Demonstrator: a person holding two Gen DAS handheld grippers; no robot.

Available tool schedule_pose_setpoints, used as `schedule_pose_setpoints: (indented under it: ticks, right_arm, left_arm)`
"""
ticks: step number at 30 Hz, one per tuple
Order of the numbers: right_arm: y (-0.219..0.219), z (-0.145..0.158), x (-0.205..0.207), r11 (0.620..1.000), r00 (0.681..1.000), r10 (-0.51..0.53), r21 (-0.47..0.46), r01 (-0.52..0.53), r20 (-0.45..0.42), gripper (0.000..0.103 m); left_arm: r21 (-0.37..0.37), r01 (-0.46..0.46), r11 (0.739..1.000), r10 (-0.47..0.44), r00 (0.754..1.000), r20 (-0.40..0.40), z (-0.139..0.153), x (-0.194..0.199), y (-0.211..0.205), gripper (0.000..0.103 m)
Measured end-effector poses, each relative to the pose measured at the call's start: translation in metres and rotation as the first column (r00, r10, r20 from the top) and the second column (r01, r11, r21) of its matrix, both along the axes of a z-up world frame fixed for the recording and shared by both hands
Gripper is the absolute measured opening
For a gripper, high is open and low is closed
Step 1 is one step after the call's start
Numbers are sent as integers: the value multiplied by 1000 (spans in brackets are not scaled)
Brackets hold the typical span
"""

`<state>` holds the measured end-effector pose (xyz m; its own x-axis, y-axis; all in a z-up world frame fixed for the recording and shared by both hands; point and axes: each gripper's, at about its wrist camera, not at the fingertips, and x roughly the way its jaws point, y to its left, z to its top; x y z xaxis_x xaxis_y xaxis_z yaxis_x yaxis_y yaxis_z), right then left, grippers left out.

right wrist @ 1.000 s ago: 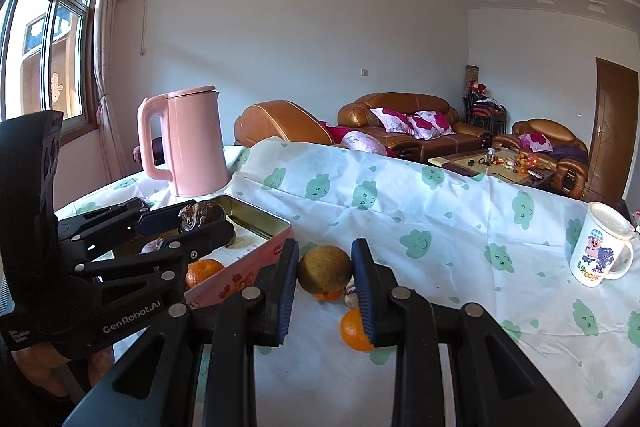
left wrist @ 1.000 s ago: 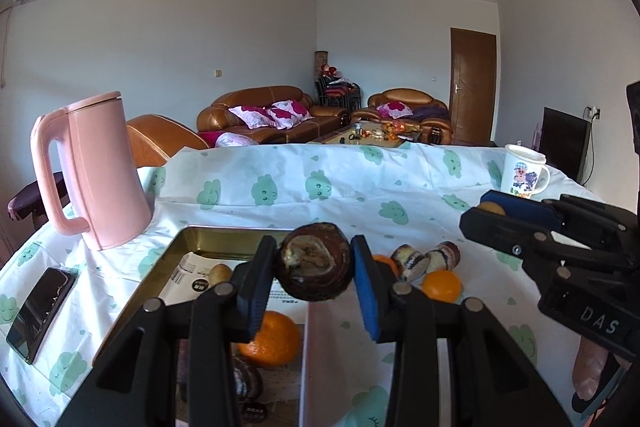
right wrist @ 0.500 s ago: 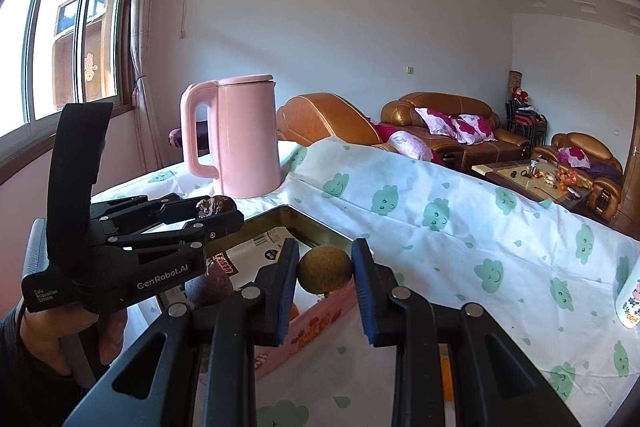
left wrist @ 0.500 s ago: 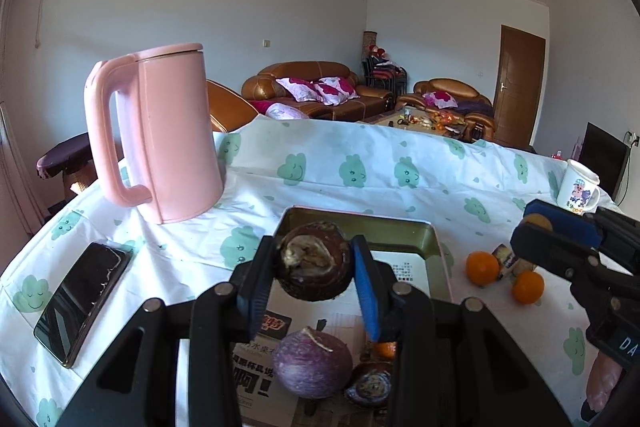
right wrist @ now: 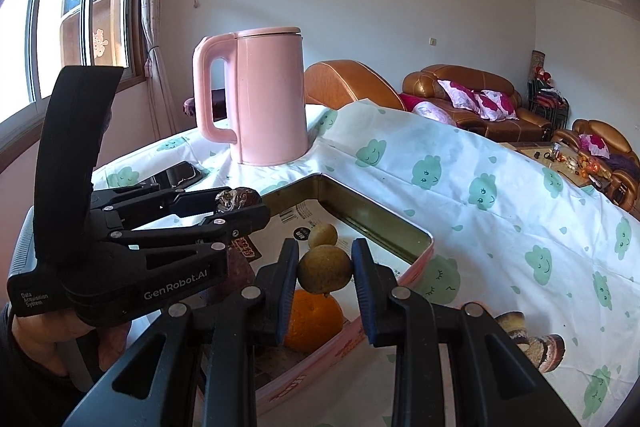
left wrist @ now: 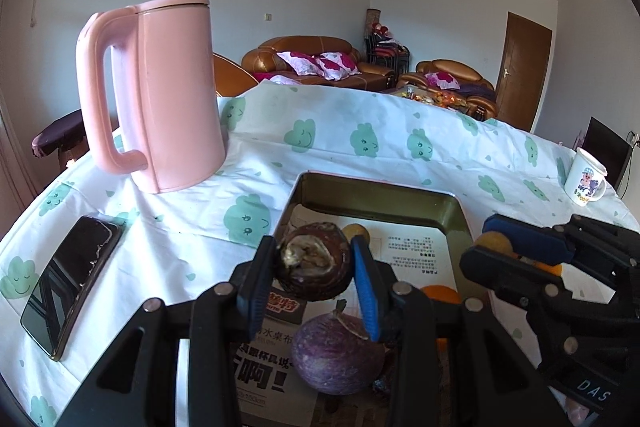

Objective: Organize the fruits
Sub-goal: 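Lower both fruits into the tin box and open both grippers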

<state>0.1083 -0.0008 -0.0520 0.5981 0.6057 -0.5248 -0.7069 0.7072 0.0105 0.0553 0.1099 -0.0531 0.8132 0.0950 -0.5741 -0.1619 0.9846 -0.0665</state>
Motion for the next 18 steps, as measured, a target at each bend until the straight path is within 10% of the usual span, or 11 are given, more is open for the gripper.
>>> schedule_pose_setpoints:
  ticks: [18]
  right_arm:
    - [18,-21,4,998,998,33,-55,-37,-56,29]
  left_arm:
    - [-6,26,1000,-26,998,-53,-11,9,1,39]
